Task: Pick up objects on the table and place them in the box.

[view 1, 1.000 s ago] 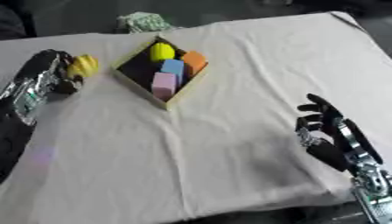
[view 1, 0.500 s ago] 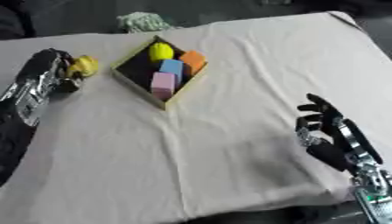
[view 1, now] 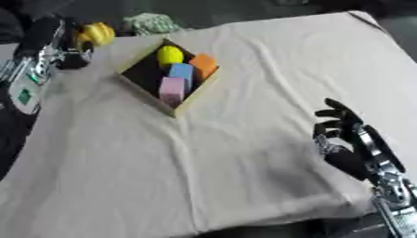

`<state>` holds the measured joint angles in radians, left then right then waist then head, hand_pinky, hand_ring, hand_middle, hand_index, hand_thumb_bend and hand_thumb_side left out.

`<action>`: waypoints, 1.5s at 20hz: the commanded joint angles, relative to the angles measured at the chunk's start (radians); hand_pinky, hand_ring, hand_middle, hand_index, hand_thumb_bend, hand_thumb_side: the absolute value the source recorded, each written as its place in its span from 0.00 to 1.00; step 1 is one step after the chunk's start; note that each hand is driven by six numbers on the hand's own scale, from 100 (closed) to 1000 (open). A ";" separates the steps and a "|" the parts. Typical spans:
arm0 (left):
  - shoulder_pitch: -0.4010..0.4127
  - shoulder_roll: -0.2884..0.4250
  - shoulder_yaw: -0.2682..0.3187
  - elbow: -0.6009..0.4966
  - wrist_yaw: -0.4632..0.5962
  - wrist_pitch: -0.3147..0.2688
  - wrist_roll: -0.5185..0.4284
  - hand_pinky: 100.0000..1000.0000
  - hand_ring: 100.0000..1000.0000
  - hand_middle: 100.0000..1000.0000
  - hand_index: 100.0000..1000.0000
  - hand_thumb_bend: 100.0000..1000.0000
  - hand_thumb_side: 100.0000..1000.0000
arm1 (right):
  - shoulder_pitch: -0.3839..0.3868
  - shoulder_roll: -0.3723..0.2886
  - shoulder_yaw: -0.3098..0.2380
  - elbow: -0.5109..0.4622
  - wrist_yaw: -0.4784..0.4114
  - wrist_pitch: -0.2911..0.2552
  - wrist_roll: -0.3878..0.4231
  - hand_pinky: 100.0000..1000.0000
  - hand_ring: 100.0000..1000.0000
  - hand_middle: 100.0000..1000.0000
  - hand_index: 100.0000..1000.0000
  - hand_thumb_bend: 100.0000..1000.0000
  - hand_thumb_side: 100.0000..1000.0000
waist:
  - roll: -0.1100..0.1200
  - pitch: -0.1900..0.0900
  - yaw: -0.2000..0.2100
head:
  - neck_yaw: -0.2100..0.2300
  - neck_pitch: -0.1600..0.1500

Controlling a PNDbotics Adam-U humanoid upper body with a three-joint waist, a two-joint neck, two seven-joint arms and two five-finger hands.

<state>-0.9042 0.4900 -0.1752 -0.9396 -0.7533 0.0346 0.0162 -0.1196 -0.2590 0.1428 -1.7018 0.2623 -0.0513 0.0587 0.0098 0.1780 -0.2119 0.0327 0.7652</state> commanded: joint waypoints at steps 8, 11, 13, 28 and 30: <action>-0.037 -0.098 -0.085 -0.034 -0.027 -0.055 -0.056 0.32 0.31 0.26 0.49 0.00 0.00 | -0.013 -0.008 0.006 -0.011 0.002 -0.006 0.009 0.62 0.70 0.76 0.98 0.00 0.32 | 0.000 -0.021 -0.012 | 0.009 -0.001; -0.031 -0.115 -0.092 -0.019 -0.049 -0.061 -0.066 0.35 0.34 0.29 0.52 0.00 0.00 | -0.014 -0.008 0.008 -0.010 0.002 -0.007 0.011 0.62 0.70 0.76 0.98 0.00 0.32 | 0.002 -0.021 -0.014 | 0.008 -0.003; -0.025 -0.120 -0.097 -0.008 -0.064 -0.067 -0.083 0.44 0.42 0.37 0.61 0.03 0.00 | -0.015 -0.008 0.008 -0.010 0.003 -0.007 0.013 0.62 0.70 0.76 0.98 0.00 0.32 | 0.002 -0.022 -0.014 | 0.006 -0.004; 0.030 0.019 -0.089 -0.221 -0.056 -0.100 -0.286 0.71 0.71 0.73 0.85 0.66 0.45 | -0.018 -0.017 0.000 -0.007 0.018 -0.006 0.007 0.62 0.70 0.76 0.98 0.00 0.30 | 0.008 -0.031 0.013 | -0.024 -0.002; 0.046 0.048 -0.084 -0.281 -0.016 -0.091 -0.290 0.71 0.71 0.72 0.85 0.64 0.45 | -0.017 -0.020 -0.001 -0.006 0.020 -0.006 0.007 0.62 0.70 0.76 0.98 0.00 0.30 | 0.010 -0.034 0.022 | -0.027 0.001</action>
<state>-0.8443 0.4933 -0.2730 -1.1714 -0.7898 -0.0619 -0.2701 -0.1285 -0.2596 0.1484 -1.6988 0.2752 -0.0568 0.0664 0.0212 0.1611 -0.1889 0.0099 0.7650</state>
